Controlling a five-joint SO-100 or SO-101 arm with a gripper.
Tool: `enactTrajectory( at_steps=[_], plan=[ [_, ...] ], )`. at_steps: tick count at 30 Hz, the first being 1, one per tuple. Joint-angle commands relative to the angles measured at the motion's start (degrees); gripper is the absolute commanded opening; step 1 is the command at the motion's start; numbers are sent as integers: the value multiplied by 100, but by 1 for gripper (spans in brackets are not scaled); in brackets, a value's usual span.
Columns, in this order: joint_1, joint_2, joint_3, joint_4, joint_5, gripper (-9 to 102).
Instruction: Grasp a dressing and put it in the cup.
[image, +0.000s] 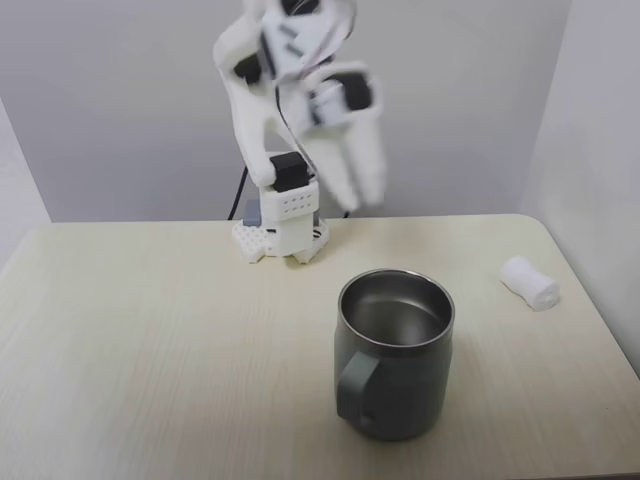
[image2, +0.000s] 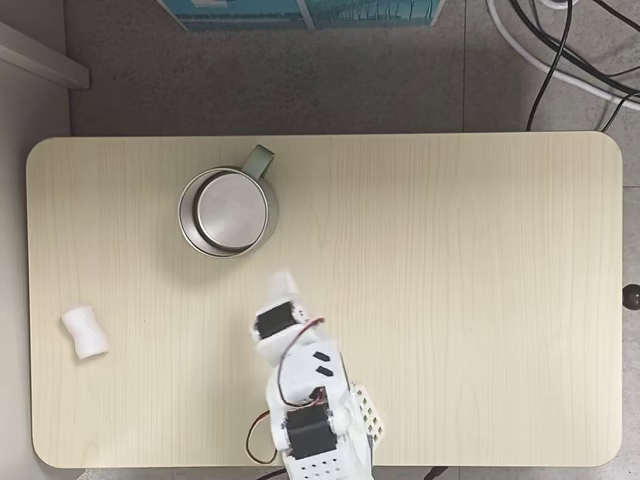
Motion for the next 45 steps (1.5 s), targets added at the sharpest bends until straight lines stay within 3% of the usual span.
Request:
enactTrajectory(
  at_steps=[1,7,13,21,27,32,36,40,45],
  plan=[
    [-888,1248,1556,571,-369,20],
    [-2373,2575,1995,589,-984,27],
    [-3305,3964,1828,-79,-1160,29],
    [-3832,5651,1837,-1573,-1090,30],
    [-4017,7110,2654,-1775,-993,30],
    [-4052,7365,2786,-1925,-976,28],
    [-4052,7427,2786,-2004,-1002,20],
    [-4052,7497,2813,-2092,-896,0],
    [-4052,7383,2883,-2109,-694,0]
  ],
)
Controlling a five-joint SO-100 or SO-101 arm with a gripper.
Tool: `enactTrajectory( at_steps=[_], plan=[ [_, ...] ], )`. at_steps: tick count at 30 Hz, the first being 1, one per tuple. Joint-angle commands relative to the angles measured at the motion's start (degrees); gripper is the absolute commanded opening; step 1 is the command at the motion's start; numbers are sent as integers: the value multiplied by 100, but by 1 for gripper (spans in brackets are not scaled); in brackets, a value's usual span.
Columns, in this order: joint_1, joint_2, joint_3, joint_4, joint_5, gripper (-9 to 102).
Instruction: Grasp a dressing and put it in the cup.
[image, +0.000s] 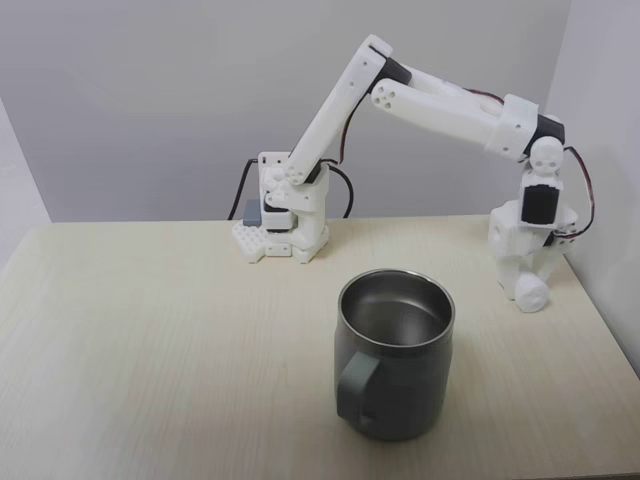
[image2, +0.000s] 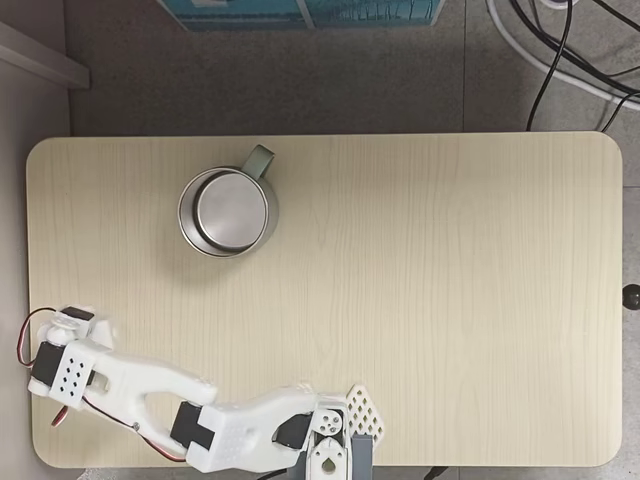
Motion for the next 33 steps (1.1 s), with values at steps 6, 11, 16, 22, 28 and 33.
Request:
enactTrajectory(
  at_steps=[6,11,16,22,28,33],
  plan=[
    [-97,-1028,264,202,396,0],
    [-88,-2285,343,756,580,0],
    [334,-3542,536,1424,773,0],
    [1819,-4562,958,2048,1178,0],
    [3806,-5159,879,2083,1626,0],
    [4641,-5309,264,1942,1811,0]
  ],
)
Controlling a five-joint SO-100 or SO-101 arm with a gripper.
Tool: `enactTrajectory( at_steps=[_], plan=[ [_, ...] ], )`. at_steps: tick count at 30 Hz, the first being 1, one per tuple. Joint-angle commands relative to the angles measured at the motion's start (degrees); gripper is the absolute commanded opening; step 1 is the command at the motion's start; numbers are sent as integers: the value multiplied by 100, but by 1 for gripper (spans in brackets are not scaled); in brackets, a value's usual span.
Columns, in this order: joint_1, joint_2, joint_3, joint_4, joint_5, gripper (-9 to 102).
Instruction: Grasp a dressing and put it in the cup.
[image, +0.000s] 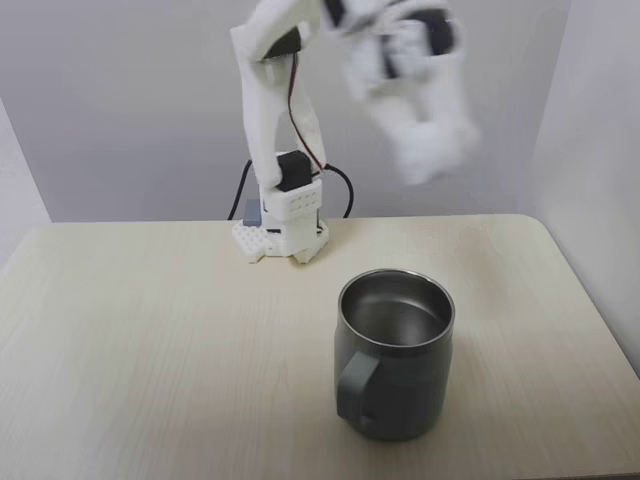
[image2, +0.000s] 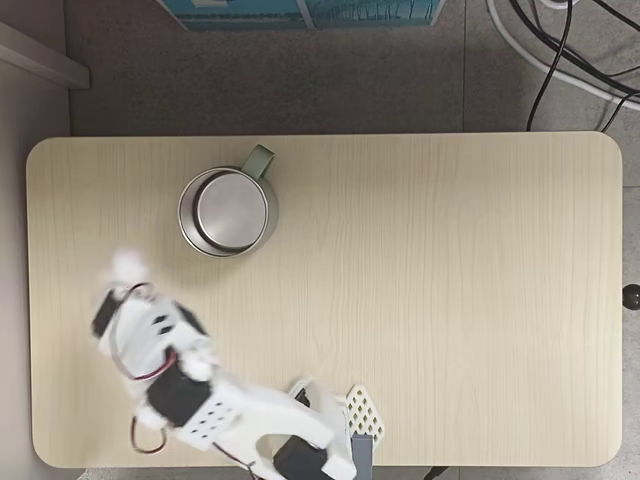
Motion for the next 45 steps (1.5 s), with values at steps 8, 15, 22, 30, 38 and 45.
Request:
enactTrajectory(
  at_steps=[8,15,22,30,38,45],
  plan=[
    [554,-387,-2074,-879,193,0],
    [308,-369,-3067,-1424,105,0],
    [237,-281,-3085,-1512,132,5],
    [448,-448,-3085,-1477,35,26],
    [387,-773,-3050,-1248,62,26],
    [334,-1002,-2936,-1090,35,26]
  ],
)
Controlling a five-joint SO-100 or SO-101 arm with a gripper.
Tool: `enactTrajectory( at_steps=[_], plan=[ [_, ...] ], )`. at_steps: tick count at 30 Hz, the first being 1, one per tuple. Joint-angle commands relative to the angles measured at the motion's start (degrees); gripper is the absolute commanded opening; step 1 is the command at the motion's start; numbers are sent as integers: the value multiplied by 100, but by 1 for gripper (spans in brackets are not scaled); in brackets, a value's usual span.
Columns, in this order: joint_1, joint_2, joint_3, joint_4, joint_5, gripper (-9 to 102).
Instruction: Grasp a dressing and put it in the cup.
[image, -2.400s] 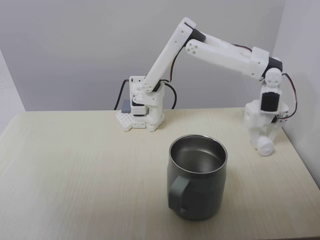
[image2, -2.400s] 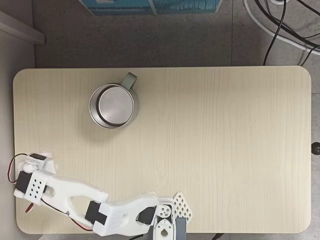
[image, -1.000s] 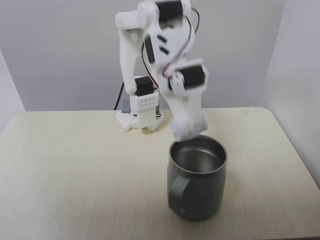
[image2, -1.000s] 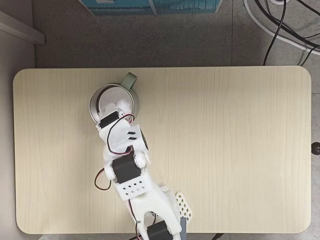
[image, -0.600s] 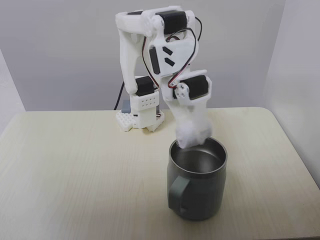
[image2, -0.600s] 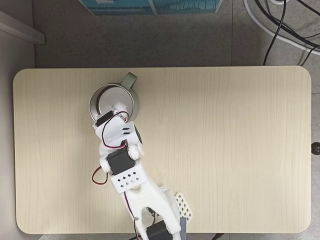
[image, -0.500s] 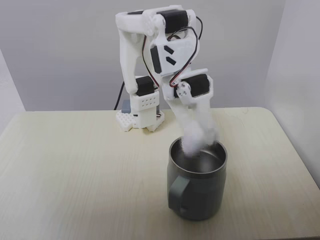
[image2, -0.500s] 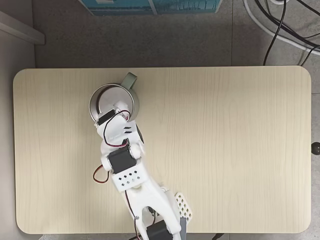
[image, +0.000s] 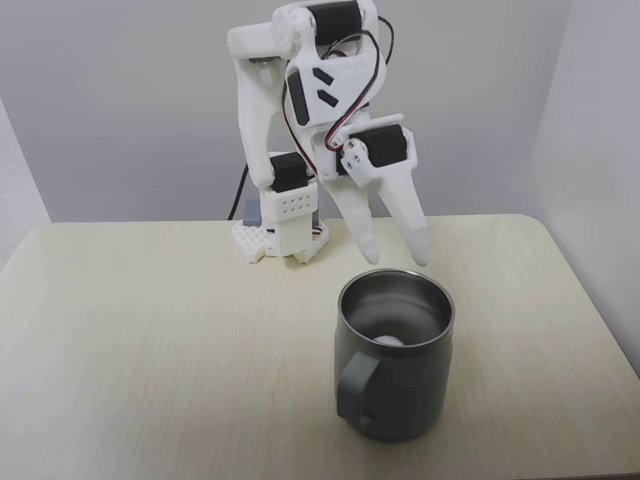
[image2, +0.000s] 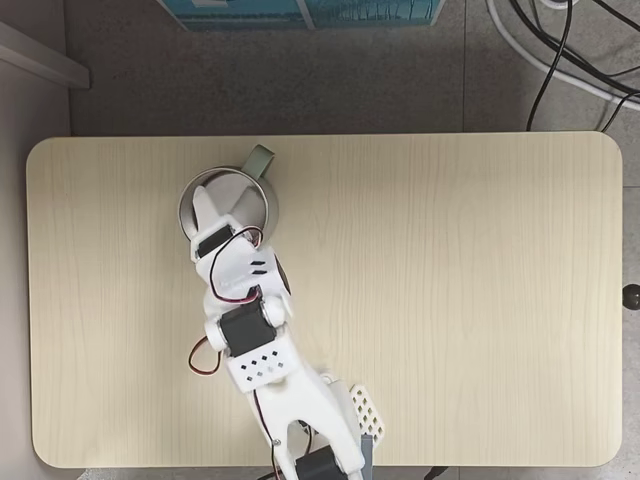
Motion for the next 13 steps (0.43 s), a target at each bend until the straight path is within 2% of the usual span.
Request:
enactTrajectory(
  at_steps=[1,13],
  plan=[
    [-18,-211,176,70,-79,26],
    [167,-211,264,114,-299,26]
  ],
)
